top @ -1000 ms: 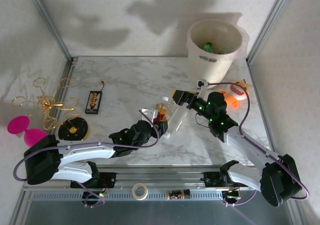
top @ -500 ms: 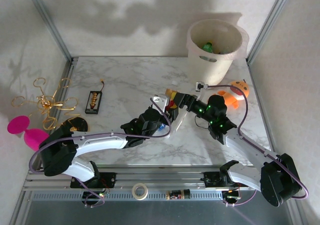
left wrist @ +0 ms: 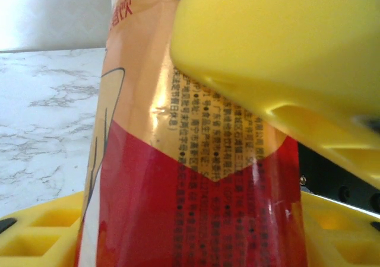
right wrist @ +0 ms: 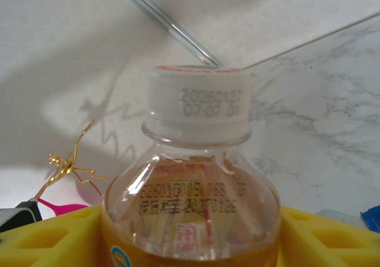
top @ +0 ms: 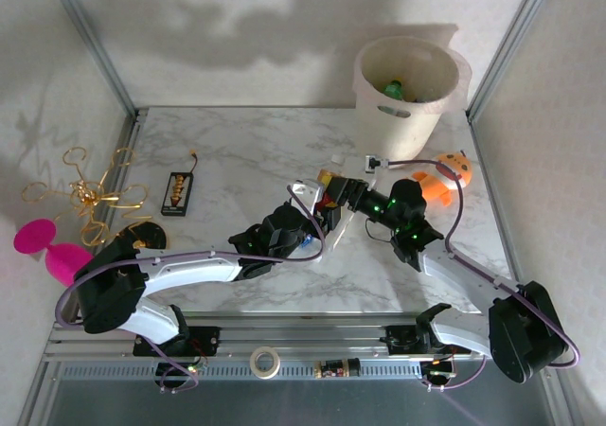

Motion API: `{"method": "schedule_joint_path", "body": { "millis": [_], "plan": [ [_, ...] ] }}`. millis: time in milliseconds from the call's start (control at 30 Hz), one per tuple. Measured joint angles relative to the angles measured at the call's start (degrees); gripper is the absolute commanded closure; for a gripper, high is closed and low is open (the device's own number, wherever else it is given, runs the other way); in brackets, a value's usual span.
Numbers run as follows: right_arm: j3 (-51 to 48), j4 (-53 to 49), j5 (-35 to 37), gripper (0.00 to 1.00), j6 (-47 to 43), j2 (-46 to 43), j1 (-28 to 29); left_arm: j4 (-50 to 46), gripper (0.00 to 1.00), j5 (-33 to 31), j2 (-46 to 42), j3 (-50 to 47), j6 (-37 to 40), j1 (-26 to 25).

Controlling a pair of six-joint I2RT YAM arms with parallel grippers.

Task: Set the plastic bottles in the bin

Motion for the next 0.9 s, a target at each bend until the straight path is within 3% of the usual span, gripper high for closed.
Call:
{"method": "schedule_joint_path", "body": {
  "millis": [100,300,400,633,900],
  "plan": [
    [0.0,0.5,-0.1,0.47,0.3,0.4,0.0,0.0,0.39,0.0,0.0,-0.1,0.2,0.2],
    [0.0,0.2,0.2,0.5,0.3,0.9,0.2,0.7,0.11,-0.3,-0.5,-1.3,0.0,0.1],
    [0.0,-0.9,1.2,0.5,-0.2,0.8,0.2,1.4,0.03,-0.9,-1.9,-2.7,-0.3,0.1],
    [5.2,-13.0,8.3,0.5,-6.3,0.8,0.1,3.2,0.0,-2.0,-7.4,-7.7,-1.5,1.7],
    [13.4,-21.6,14.7,0.5,-13.5,1.2,-3.2,5.0,0.0,-2.4,-14.8,-15.3,-6.7,8.9]
  ]
}}
